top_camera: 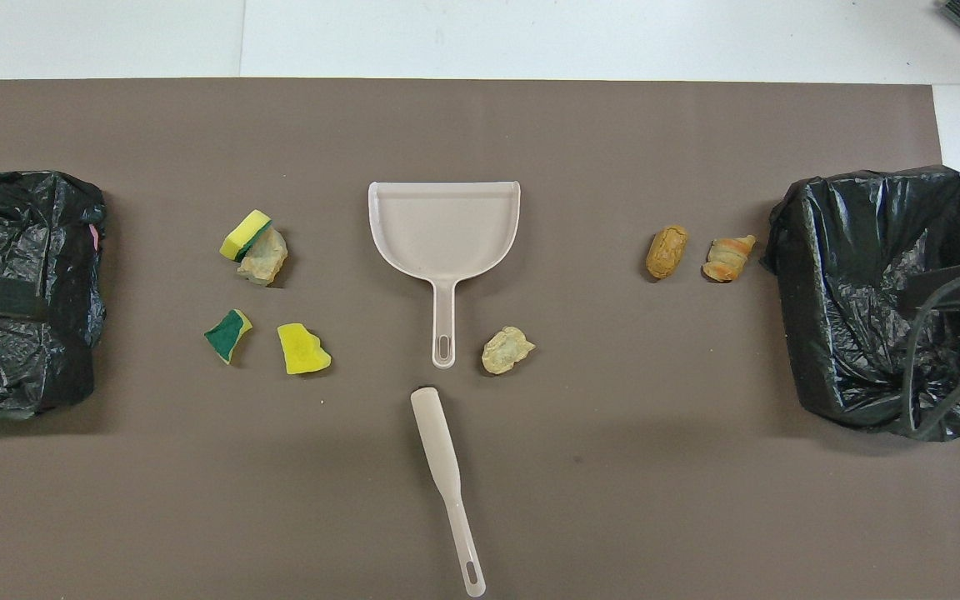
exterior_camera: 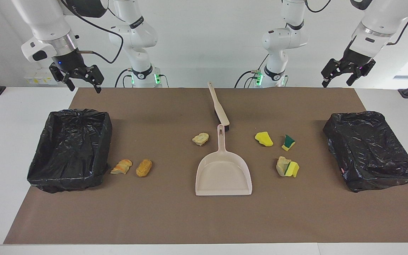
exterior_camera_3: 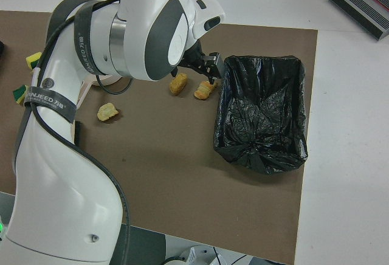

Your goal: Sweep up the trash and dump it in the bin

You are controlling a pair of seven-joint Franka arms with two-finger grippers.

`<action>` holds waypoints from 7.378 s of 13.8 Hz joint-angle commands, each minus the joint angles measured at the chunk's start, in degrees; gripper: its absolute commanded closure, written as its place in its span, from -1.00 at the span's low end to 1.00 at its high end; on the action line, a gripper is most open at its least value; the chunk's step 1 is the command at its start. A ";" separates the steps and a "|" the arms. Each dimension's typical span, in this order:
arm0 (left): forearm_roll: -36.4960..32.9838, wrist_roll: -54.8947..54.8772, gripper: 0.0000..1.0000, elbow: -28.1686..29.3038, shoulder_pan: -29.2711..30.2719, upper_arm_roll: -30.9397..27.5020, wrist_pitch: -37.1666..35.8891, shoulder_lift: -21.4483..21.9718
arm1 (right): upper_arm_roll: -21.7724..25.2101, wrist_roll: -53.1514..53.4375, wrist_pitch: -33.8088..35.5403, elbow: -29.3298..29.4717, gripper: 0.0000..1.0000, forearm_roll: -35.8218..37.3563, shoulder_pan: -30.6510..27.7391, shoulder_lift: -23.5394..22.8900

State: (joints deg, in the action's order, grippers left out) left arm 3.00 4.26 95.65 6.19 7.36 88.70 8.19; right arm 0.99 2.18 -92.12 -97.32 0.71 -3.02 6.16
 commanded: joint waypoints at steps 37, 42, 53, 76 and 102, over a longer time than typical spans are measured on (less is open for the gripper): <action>4.82 66.92 -1.00 44.36 -53.91 0.55 42.95 0.07 | -2.66 0.90 6.51 -0.77 -1.00 -1.33 -0.58 1.39; 4.82 67.46 -1.00 45.94 -57.26 0.64 44.45 -0.01 | -2.14 0.73 5.99 -0.85 -1.00 -0.18 -1.01 1.31; 5.35 65.79 1.00 45.59 -57.26 0.03 42.70 0.42 | -2.75 9.40 -7.27 -8.33 -1.00 -1.50 7.41 -3.17; -4.05 -10.04 1.00 16.76 0.84 -0.59 29.76 -16.35 | -2.75 41.77 -39.36 -4.37 -0.73 8.69 38.26 -26.99; 7.90 12.96 1.00 31.61 -2.85 -0.77 21.42 -1.33 | -2.92 26.26 -34.64 -4.46 1.00 9.40 36.87 -22.35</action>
State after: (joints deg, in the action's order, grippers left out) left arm 9.86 15.97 122.58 3.29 6.32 107.36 3.49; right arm -1.43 35.48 -130.36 -100.60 12.05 35.62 -20.20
